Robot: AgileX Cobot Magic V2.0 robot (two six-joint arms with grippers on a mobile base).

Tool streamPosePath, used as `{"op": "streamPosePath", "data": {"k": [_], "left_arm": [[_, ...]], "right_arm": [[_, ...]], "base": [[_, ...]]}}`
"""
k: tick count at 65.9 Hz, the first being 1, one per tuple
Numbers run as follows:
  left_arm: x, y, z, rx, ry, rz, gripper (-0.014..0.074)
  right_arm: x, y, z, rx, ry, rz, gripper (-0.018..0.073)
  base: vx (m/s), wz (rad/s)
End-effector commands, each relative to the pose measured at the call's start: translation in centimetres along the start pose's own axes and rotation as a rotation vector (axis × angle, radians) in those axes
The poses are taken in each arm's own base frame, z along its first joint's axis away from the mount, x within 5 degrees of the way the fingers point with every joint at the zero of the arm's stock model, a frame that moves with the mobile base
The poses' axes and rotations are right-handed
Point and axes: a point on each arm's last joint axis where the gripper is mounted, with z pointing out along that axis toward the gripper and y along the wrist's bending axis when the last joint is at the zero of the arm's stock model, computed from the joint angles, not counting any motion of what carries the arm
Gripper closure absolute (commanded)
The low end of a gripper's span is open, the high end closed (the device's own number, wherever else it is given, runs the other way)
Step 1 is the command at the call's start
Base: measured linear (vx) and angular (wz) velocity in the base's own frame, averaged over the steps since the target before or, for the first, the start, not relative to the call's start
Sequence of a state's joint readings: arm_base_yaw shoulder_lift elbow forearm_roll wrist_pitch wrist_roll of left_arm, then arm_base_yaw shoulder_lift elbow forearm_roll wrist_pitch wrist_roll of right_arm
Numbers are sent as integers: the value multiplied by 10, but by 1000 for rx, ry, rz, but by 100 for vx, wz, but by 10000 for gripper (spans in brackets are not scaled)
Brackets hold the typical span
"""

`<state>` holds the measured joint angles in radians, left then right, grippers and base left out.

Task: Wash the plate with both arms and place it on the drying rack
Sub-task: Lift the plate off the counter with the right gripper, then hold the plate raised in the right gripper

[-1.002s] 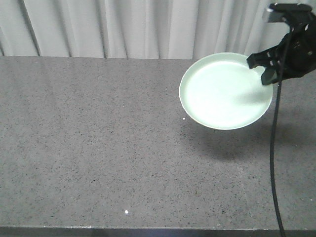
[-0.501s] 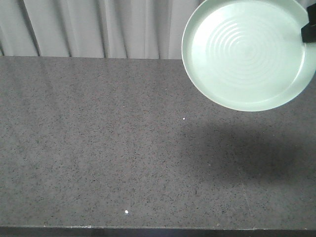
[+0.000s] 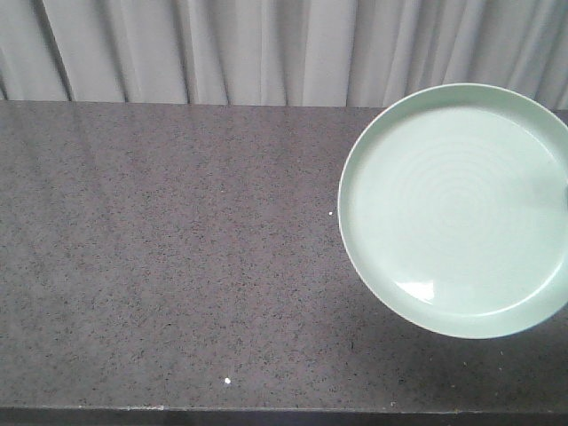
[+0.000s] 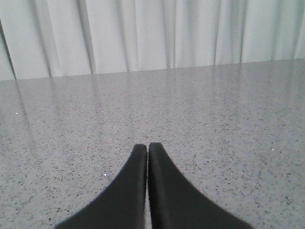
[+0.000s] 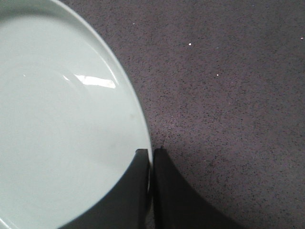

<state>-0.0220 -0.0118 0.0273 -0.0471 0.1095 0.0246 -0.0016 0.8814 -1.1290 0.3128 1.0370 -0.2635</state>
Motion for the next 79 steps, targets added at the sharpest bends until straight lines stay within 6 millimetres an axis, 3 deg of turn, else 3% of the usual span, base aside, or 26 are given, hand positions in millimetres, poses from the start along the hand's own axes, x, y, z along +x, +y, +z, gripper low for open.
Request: {"op": "streamPosePath", "data": {"k": [1,15,33,79], "left_arm": [[2,0,1,6,-46,-12,603],[2,0,1,6,-46,-12,603],[2,0,1,6,-46,-12,603],[2,0,1,6,-46,-12,603]], "right_arm": [[-4,2,-20,47,-178,20,563],[2,2,-35,95,-224,-11,563],[9,4,-35,84,-149,-13,563],[10,4,-35,83,-143,-13,563]], "base": [[0,0],[0,0],[0,0],[0,0]]}}
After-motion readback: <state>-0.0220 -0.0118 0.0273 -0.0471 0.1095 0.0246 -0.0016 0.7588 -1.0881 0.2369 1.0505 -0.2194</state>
